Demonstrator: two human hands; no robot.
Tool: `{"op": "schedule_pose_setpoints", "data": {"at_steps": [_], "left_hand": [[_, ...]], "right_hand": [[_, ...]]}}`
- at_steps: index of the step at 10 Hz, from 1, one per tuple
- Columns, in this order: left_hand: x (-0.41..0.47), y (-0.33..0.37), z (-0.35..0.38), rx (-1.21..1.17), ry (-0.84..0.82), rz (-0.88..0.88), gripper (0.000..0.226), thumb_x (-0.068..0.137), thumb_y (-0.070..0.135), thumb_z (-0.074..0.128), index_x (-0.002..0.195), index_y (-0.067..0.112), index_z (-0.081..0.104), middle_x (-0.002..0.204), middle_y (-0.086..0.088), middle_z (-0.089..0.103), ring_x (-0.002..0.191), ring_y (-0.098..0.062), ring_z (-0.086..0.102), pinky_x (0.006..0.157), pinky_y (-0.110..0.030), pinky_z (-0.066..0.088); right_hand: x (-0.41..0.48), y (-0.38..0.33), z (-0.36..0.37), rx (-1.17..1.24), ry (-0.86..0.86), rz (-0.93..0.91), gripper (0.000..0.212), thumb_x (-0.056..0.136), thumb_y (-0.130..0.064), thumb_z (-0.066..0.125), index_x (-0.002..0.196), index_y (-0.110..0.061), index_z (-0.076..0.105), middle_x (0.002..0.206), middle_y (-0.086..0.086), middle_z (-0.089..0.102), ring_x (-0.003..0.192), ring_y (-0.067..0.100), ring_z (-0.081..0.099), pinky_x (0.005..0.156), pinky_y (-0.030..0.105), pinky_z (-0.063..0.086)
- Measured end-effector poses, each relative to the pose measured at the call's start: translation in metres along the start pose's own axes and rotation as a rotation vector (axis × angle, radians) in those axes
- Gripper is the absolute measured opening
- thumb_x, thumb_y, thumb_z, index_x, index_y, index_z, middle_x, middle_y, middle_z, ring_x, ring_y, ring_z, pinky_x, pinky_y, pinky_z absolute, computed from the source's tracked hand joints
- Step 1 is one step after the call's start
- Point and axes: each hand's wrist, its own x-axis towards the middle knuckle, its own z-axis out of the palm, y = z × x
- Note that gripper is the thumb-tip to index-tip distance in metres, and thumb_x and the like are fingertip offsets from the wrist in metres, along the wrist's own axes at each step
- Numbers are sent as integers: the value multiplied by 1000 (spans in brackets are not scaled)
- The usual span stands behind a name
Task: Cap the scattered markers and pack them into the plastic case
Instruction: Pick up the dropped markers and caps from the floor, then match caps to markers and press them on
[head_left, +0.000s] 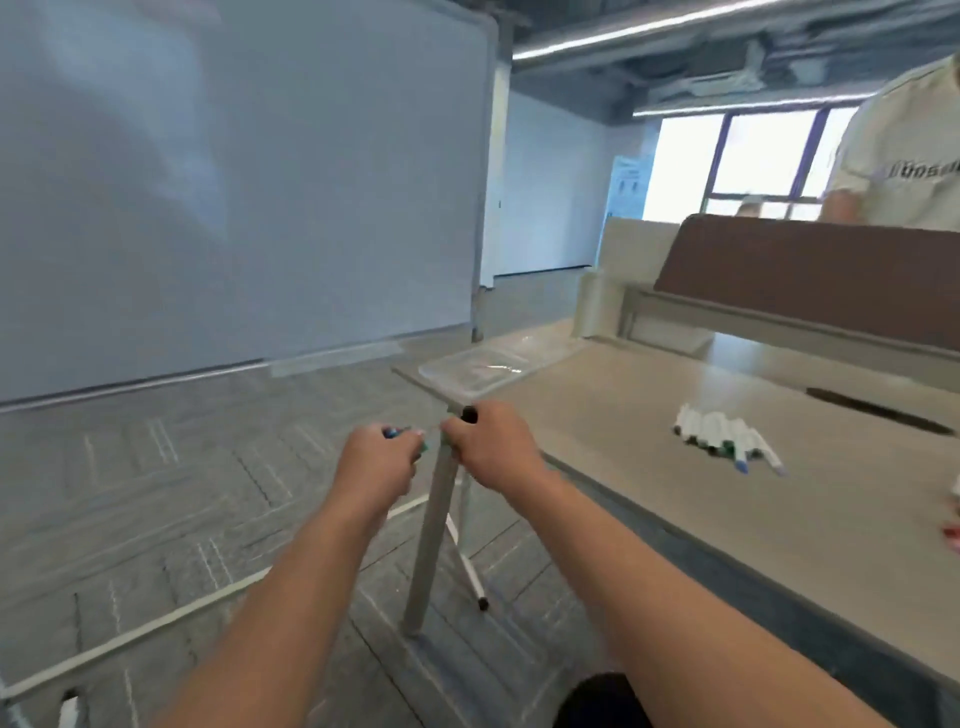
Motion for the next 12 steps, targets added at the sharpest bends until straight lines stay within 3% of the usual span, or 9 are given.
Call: {"op": "schedule_pose_setpoints", "data": {"at_steps": [2,4,5,6,8,9,10,11,12], "left_hand": [[-53,52,65,65,-126,76,21,87,18,63,69,12,53,53,-4,45,49,-20,38,54,-32,31],[-66,64,154,134,-371,16,15,90,12,62,81,8,51,60,-7,43,42,-15,33,44,-22,24],[-65,69,205,263,-510,16,12,89,16,59,83,9,53,67,-9,47,44,-14,35,41,-20,25],[-57,67,254,360,-583,29,16,88,13,58,75,13,48,72,-12,45,46,-17,33,44,-22,21],[-28,56,325,640,-561,252,7,87,13,57,84,16,52,72,-3,48,64,-19,44,48,-24,29],[-15,56,345,695,-575,271,10,89,13,59,99,14,58,89,-4,58,86,-23,54,62,-25,37],[-9,53,359,742,-554,291,25,89,16,60,113,8,62,113,-13,65,103,-29,61,74,-27,42],[-6,54,364,750,-563,271,33,91,21,60,119,4,60,118,-14,65,108,-29,62,73,-25,41],[-3,56,363,756,-579,227,37,90,29,63,115,3,60,115,-14,66,106,-29,64,70,-25,42]], "right_hand": [[-41,33,-114,55,57,76,22,86,-19,58,65,-12,54,63,10,47,58,18,40,55,31,30],[-51,106,-183,-32,74,243,27,86,-18,59,61,-7,55,68,11,56,64,23,49,57,31,36],[-49,146,-210,-132,52,348,24,89,-20,57,66,-16,52,77,7,57,73,24,52,62,28,40],[-38,182,-230,-269,90,428,27,86,-23,58,63,-14,48,67,4,53,69,25,51,51,27,32],[-5,223,-237,-483,51,483,31,87,-23,57,60,-16,41,68,4,48,74,26,50,50,27,29],[7,230,-232,-537,29,479,16,87,-24,56,79,-10,59,98,13,60,93,30,58,66,26,37],[18,238,-229,-612,56,420,53,91,-23,54,140,-5,48,145,17,47,131,30,46,97,32,42],[23,238,-226,-594,15,407,78,90,-24,58,156,-12,18,160,12,24,143,26,32,111,31,31],[30,240,-229,-557,52,476,73,84,-28,68,148,-10,38,151,12,41,137,25,42,102,31,41]]}}
